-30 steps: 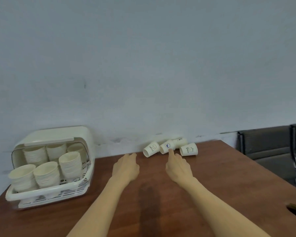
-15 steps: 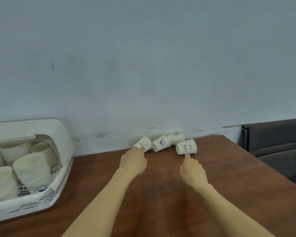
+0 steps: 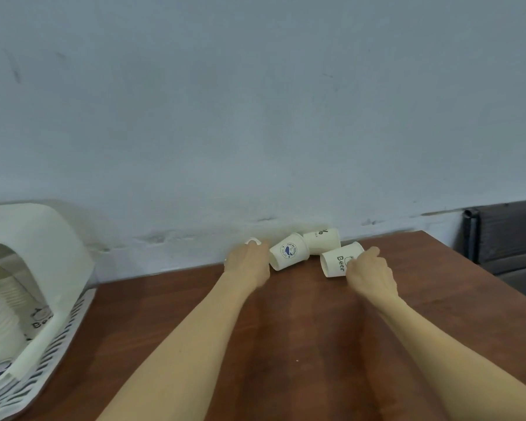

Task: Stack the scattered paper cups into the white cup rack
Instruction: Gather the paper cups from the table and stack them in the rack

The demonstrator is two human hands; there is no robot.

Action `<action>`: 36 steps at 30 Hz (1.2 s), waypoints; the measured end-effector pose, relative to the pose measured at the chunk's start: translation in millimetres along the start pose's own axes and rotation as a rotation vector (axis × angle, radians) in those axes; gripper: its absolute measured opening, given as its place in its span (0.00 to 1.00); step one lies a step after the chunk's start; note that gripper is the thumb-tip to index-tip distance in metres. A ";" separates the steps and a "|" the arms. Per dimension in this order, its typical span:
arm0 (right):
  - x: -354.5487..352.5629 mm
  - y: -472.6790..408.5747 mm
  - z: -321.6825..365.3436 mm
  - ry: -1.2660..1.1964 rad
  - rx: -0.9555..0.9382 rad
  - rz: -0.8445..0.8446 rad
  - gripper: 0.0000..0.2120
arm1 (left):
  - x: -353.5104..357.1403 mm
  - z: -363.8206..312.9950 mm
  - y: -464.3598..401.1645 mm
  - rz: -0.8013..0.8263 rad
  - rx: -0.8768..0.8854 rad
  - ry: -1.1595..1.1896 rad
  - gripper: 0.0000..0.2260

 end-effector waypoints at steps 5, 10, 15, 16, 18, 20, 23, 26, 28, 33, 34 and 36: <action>15.5 -22.2 -2.9 -0.171 0.093 0.003 0.13 | 16.0 -3.9 -19.1 0.035 0.008 -0.030 0.29; 19.9 -24.4 -2.2 -0.318 0.166 0.119 0.07 | 16.4 -5.5 -27.1 0.035 -0.045 -0.077 0.17; 18.0 -25.1 3.1 -0.405 0.150 0.131 0.08 | 12.2 1.2 -23.9 0.081 -0.082 -0.197 0.16; 17.7 -26.4 3.4 -0.398 0.133 0.118 0.10 | 9.8 4.7 -22.4 0.084 -0.089 -0.213 0.15; 15.9 -27.7 3.9 -0.354 0.084 0.092 0.11 | 3.7 10.5 -16.7 0.075 -0.097 -0.230 0.15; 12.8 -25.7 4.8 -0.308 0.047 0.077 0.11 | -4.5 13.6 -9.0 0.049 -0.081 -0.254 0.15; 2.2 -10.6 12.0 -0.290 0.023 0.095 0.09 | -22.1 14.2 4.1 0.013 -0.053 -0.296 0.15; -10.3 6.7 22.6 -0.286 -0.022 0.113 0.09 | -43.8 13.0 18.4 -0.028 -0.020 -0.302 0.18; -19.4 19.2 31.1 -0.255 -0.058 0.122 0.08 | -61.1 11.1 31.6 -0.078 0.005 -0.296 0.17; -46.6 50.5 57.4 -0.195 -0.164 0.111 0.10 | -103.2 13.2 70.0 -0.127 0.037 -0.229 0.14; -52.6 56.8 63.2 -0.188 -0.188 0.106 0.09 | -109.3 15.5 77.1 -0.131 0.033 -0.221 0.15; -65.9 71.4 75.9 -0.179 -0.234 0.102 0.09 | -122.0 21.0 91.5 -0.152 0.019 -0.228 0.16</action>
Point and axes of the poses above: each hand's wrist, its own y-axis away from the middle knuckle, its own x-axis out of the palm, z = x × y, the point moved 5 cm from there along -y, towards the middle knuckle, and after that the axes turned 3 degrees about -x, right-handed, at the moved point
